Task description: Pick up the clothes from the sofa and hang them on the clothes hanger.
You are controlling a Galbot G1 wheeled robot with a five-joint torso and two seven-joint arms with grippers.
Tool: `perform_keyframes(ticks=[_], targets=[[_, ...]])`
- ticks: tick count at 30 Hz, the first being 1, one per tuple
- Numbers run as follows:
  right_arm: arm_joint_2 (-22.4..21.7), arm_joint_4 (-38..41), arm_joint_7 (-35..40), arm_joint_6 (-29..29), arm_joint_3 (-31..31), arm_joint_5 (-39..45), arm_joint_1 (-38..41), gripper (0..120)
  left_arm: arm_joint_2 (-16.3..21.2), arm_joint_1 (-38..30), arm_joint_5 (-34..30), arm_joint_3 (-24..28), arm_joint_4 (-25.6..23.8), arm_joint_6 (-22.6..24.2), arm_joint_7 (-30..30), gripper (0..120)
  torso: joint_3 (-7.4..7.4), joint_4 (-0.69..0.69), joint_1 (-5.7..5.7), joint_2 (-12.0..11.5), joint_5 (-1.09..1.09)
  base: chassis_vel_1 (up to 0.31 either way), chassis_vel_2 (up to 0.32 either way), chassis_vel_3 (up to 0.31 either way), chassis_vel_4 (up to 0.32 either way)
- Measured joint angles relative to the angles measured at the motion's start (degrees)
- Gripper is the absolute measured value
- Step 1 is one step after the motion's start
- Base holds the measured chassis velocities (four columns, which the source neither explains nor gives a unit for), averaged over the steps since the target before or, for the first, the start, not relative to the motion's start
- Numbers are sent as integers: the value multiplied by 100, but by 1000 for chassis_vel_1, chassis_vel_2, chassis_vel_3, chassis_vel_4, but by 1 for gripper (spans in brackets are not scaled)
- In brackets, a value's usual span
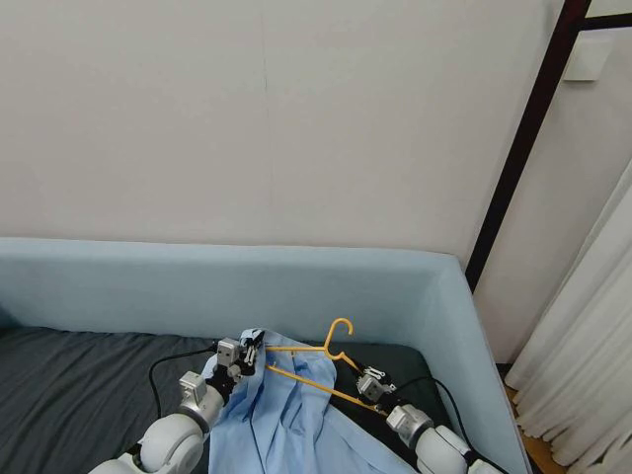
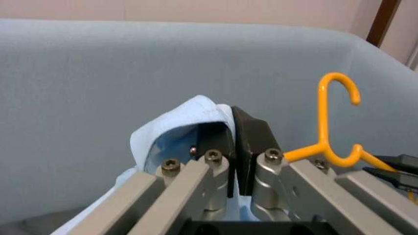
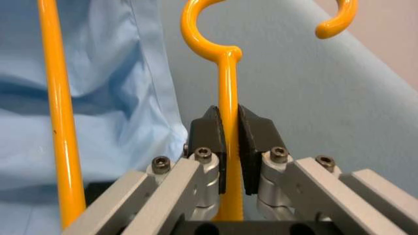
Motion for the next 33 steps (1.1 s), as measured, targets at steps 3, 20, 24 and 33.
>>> perform_keyframes(ticks=[3,20,24,33], targets=[[15,0,-24,142,-83,17,38,5,-13,10,38,19,19,-13,6,0,0,0,0,0,0,0,0,0,0],[316,-324,11,299,-417,111,442,5,58,121,132,119,-318,-37,25,0,0,0,0,0,0,0,0,0,0],[360,-337,16,279,-443,111,468,5,91,135,132,132,-423,-29,22,0,0,-1,0,0,1,0,0,0,0],[442,-225,32,280,-565,84,506,5,93,-7,120,268,-333,-27,26,0,0,-1,0,0,0,0,0,0,0]])
